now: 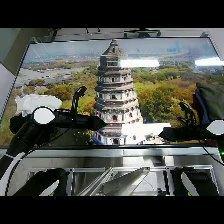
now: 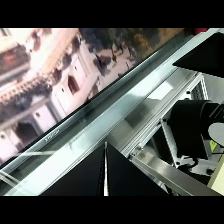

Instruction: Fold the shirts.

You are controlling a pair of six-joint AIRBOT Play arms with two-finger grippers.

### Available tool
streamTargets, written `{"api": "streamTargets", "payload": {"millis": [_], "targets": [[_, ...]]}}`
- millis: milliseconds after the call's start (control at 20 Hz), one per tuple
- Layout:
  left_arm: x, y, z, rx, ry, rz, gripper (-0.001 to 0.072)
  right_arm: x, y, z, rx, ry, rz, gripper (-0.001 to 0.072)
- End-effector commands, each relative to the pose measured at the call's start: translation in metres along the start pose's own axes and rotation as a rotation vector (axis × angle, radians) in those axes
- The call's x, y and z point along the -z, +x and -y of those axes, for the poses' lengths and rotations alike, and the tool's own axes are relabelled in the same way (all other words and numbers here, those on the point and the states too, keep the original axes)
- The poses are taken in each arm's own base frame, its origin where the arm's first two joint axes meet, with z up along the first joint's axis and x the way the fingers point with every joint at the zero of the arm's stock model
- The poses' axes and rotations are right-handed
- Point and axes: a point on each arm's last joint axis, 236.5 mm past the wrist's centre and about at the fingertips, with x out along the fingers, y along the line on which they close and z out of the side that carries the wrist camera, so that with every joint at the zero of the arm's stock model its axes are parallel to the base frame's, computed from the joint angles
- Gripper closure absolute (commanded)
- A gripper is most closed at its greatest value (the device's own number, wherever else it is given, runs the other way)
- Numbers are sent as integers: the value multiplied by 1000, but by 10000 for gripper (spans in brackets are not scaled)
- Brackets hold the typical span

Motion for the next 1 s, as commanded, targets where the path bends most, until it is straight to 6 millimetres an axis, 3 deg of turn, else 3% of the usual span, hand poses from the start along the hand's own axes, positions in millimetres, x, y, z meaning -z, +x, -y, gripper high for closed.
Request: {"api": "streamTargets", "payload": {"millis": [0,300,350,400,500,600,700,850,950], "targets": [[0,0,0,-2,1,2,700,0,0,0,0,0,-1,694],[-15,-1,-5,-19,2,64,699,0,0,0,-1,0,-1,694],[-18,-3,-8,-23,-7,73,636,0,0,0,0,-1,-1,694],[-23,-8,-15,-34,-24,90,363,0,0,0,0,0,-1,694],[-43,-31,-39,-81,-65,156,-13,1,0,0,-1,-1,-2,694],[-68,-78,-77,-206,-80,234,-12,0,0,0,0,-1,-1,694],[-87,-153,-137,-441,-104,320,-12,0,0,0,-1,-1,-1,694],[-82,-290,-227,-798,-250,459,-12,0,0,0,0,-1,-1,694],[-65,-353,-273,-882,-394,551,-12,0,0,0,0,-1,-1,694]]}}
